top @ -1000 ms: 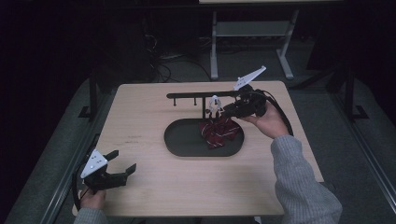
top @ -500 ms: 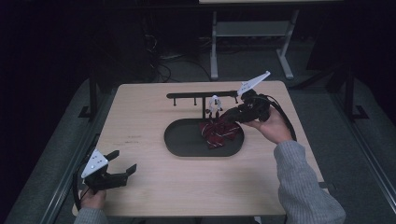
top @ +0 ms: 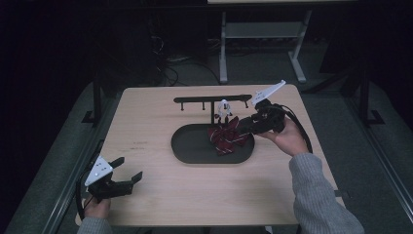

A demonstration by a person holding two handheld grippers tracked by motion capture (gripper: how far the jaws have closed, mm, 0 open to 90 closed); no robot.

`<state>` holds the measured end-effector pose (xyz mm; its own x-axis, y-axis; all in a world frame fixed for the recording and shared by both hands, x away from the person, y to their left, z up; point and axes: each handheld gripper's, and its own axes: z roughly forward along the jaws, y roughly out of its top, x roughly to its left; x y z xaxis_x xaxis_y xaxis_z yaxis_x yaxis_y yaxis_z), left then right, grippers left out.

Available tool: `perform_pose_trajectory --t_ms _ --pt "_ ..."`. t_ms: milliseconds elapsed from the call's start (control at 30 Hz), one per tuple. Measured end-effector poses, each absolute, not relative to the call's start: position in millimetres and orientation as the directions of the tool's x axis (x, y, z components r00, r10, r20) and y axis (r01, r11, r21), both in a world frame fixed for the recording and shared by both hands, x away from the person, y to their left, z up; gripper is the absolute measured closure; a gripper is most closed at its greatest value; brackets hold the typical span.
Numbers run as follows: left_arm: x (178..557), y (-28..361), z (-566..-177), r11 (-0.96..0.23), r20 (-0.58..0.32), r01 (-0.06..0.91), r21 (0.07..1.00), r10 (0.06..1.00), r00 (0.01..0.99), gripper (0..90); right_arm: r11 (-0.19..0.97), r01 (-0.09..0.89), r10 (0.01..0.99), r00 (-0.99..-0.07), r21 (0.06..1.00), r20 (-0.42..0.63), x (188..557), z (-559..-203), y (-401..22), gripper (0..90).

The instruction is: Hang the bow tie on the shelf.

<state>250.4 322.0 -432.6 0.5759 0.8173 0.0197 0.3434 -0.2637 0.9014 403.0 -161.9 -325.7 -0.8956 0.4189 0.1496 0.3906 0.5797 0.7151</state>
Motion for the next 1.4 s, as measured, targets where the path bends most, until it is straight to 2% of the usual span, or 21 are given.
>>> perform_pose_trajectory --t_ms 167,1400 --pt "250.6 321.9 -432.5 -0.273 0.027 0.342 0.899 0.814 0.580 12.8 0.568 0.411 0.419 -0.890 0.713 0.179 399.2 -329.8 -164.8 57.8" --pt "250.4 321.6 -433.3 -0.275 0.026 0.347 0.897 0.815 0.580 12.8 0.544 0.464 0.459 -0.862 0.699 0.215 380.2 -360.6 -195.2 52.7"
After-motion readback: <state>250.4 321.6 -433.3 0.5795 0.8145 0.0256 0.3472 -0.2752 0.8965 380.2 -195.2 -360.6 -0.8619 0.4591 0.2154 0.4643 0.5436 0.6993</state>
